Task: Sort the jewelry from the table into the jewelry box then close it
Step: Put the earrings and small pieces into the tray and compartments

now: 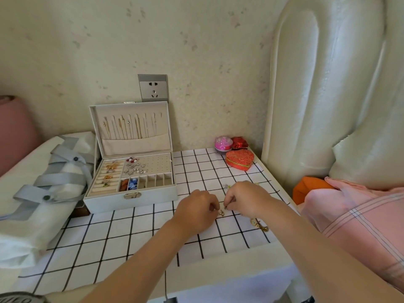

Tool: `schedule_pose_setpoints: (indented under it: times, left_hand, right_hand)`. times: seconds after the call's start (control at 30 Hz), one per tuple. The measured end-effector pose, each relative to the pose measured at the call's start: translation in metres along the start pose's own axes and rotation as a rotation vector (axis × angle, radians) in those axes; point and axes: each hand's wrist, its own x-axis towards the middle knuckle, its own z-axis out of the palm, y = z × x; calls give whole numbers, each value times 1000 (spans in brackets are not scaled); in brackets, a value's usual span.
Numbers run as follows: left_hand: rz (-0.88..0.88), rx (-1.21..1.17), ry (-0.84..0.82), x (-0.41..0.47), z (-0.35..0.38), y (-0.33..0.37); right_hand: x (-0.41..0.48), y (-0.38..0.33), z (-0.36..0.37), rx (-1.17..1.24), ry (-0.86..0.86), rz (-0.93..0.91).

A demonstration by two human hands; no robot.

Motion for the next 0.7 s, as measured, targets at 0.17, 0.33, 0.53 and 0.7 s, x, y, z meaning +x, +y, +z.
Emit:
schedule_pose_setpoints:
  times: [0.17, 0.33, 0.53, 0.7]
  left_hand:
    - [45, 1, -14, -1, 2, 6]
    - [54, 34, -44, 0, -1, 4]
    - [61, 20, -28, -4, -6, -3]
    - [-47, -163, 3, -6, -30, -11]
  right_hand:
    - [4, 5, 1, 33, 2, 13]
    - [6, 8, -1, 134, 40, 37]
    - [7, 1, -7, 366, 41, 38]
    - [11, -25, -23, 564, 59, 36]
